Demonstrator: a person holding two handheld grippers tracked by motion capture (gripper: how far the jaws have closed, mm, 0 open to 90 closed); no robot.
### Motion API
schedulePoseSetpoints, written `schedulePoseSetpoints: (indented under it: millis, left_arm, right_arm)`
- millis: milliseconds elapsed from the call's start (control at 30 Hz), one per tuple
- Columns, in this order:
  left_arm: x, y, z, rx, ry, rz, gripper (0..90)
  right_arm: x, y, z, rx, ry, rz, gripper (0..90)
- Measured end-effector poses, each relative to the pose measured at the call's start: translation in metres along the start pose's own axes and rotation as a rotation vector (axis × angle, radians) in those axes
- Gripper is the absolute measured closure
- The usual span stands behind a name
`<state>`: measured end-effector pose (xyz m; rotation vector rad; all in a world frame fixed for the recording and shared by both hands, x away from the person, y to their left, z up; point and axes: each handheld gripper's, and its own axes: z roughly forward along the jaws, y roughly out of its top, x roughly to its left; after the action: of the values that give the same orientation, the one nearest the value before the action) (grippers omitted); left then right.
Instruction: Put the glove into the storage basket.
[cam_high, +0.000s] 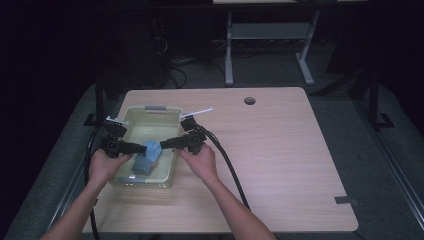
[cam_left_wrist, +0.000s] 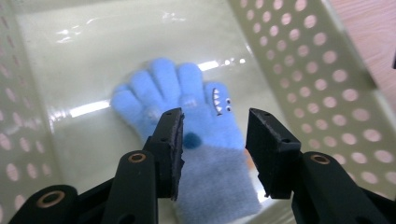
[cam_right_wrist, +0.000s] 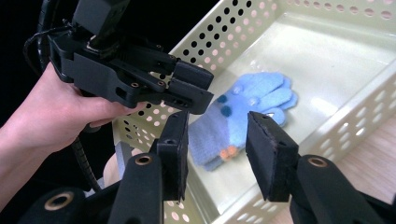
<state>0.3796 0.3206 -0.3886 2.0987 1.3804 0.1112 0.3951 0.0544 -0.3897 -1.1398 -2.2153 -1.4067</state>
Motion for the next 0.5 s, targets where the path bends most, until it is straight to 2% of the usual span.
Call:
schedulePoseSetpoints:
  millis: [167, 300, 500]
  left_arm:
    - [-0.004, 0.002, -0.004, -0.026, -0.005, 0.015, 52.9]
    - [-0.008, 0.004, -0.006, -0.054, -0.028, 0.002, 49.0]
    - [-0.013, 0.007, -0.006, -0.074, -0.028, 0.010, 46.2]
  right_arm:
    - [-0.003, 0.000, -0.009, -0.006, -0.009, -0.003, 57.2]
    - [-0.004, 0.001, -0.017, -0.021, -0.014, -0.005, 56.6]
    - [-0.006, 0.002, -0.031, -0.036, -0.026, -0.002, 55.4]
